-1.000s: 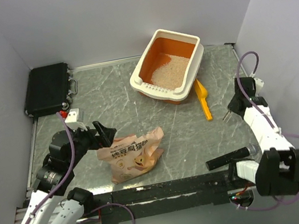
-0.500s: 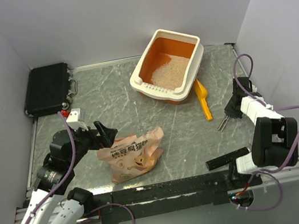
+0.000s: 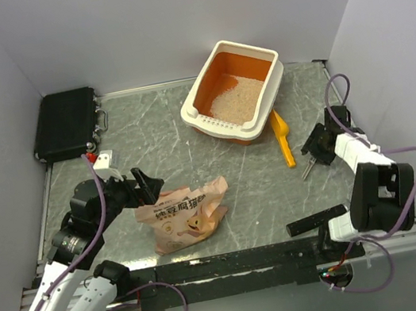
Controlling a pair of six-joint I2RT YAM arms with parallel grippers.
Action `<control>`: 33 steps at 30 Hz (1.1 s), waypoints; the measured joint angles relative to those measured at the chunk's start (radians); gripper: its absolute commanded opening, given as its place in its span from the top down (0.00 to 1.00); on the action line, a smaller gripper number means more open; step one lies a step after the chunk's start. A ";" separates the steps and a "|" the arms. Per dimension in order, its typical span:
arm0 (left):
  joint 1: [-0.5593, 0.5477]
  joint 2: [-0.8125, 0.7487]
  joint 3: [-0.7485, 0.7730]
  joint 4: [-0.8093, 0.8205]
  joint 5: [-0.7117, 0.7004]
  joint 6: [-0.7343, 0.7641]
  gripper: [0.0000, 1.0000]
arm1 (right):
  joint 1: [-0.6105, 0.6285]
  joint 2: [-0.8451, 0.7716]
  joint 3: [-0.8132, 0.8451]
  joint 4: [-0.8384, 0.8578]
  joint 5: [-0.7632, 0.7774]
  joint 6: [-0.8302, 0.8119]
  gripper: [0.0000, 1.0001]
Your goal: Fill the litter box with clean litter
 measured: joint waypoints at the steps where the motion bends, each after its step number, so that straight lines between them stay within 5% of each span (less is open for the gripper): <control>1: 0.000 0.000 0.000 0.000 0.000 0.000 0.01 | 0.000 -0.017 0.000 -0.004 -0.006 0.000 0.38; 7: 0.000 0.000 0.000 0.000 0.000 0.000 0.01 | 0.030 -0.200 0.005 -0.038 -0.024 -0.015 0.36; 15: 0.000 0.005 -0.001 0.000 0.000 0.000 0.01 | 0.231 -0.389 0.061 -0.076 -0.016 -0.021 0.33; 33: 0.000 0.060 -0.001 0.000 -0.002 -0.002 0.01 | 0.454 -0.489 0.072 0.020 -0.212 -0.136 0.27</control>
